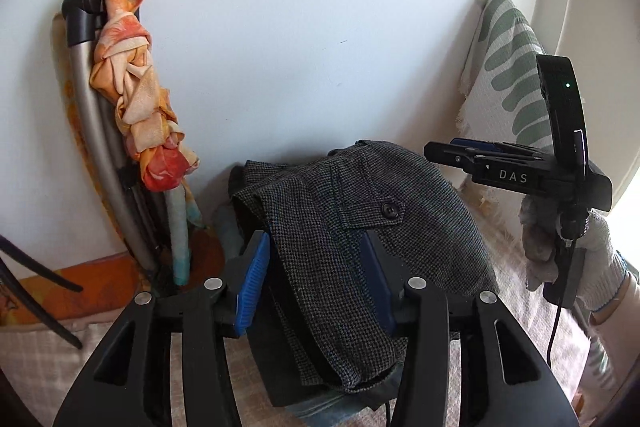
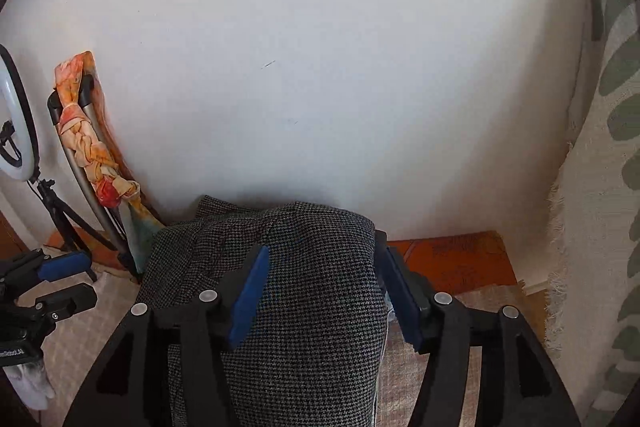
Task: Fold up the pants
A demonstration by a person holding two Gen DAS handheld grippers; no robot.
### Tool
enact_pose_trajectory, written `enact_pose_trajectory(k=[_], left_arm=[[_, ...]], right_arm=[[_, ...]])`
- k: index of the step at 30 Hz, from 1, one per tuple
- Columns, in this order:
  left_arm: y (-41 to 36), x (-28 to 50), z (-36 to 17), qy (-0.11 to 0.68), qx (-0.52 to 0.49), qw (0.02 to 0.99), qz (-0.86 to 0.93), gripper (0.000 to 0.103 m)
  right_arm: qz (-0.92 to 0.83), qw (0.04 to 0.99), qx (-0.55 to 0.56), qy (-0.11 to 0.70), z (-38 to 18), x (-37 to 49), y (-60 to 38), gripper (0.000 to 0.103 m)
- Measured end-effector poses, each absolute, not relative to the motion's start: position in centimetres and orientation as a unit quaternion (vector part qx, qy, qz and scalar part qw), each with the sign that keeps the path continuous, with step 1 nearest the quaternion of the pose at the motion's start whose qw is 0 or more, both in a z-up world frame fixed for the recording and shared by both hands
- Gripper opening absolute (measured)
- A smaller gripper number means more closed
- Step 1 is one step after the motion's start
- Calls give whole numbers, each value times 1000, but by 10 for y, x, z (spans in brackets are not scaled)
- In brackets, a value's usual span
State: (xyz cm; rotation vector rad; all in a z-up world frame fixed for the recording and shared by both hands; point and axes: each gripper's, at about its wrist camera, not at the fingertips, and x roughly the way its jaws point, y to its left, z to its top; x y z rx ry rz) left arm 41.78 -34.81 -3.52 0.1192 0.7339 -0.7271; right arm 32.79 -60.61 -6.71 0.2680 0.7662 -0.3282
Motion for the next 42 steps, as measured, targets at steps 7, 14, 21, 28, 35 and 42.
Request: enact_pose_trajectory(k=[7,14,21,28,35,42], left_arm=[[-325,371,-8,341,58,874,-342,64],[-296,328,3,335,45,889,-310,78],[-263,279,8,331,63,905,-261,80],[-231,225,4,318,70,912,-251,80],[-205,192,-11,322,40,914,-242,80],[-195,178,-28,325,38,916,-231,81]], right_arm=[[-174,915,108,347,-29,274,-567,79],[-194,919,98,329,0,227,-515,99],[-221,920,83,314,14,179,-462,103],[-233,918,89,309,10,139,-414,103],[-241,916,102,305,-5,111,-382,103],[-254,916,102,293,-14,98,-366,103]])
